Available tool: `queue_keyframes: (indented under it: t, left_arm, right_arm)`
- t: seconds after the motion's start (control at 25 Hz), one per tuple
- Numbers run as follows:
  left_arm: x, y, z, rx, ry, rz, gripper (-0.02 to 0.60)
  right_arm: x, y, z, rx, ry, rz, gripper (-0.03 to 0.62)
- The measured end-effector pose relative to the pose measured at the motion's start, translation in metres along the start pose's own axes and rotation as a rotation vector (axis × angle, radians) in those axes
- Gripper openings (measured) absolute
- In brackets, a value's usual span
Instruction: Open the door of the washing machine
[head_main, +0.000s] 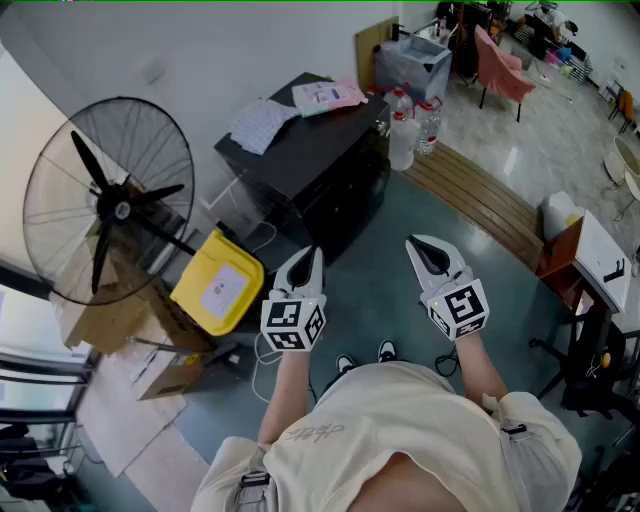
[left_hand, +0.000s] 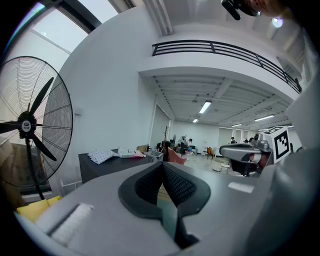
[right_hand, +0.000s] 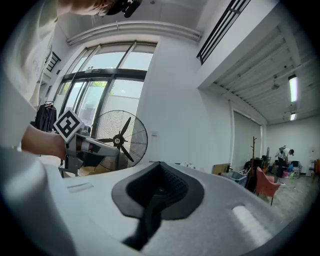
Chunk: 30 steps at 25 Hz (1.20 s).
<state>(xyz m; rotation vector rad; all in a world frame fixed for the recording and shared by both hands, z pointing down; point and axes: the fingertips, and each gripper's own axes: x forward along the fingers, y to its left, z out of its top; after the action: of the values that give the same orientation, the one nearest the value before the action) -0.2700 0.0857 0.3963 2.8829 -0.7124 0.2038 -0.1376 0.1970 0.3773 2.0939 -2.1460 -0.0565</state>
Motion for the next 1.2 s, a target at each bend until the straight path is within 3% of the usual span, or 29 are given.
queue_keyframes:
  t: [0.8, 0.84, 0.96, 1.2]
  left_arm:
    - [-0.004, -0.008, -0.014, -0.013, 0.027, -0.032, 0.018]
    - [-0.005, -0.007, -0.016, -0.017, 0.029, -0.034, 0.017]
    - [-0.009, -0.003, -0.022, -0.025, 0.034, -0.040, 0.017]
    - [-0.010, 0.013, -0.030, -0.039, 0.061, -0.087, 0.018]
  right_arm:
    - [-0.005, 0.008, -0.007, 0.058, -0.009, 0.010, 0.003]
    - [-0.004, 0.011, -0.008, 0.063, -0.004, 0.019, 0.010]
    - [0.000, 0.020, -0.012, 0.079, 0.005, 0.032, 0.110]
    - [0.004, 0.032, -0.020, 0.107, 0.037, -0.005, 0.144]
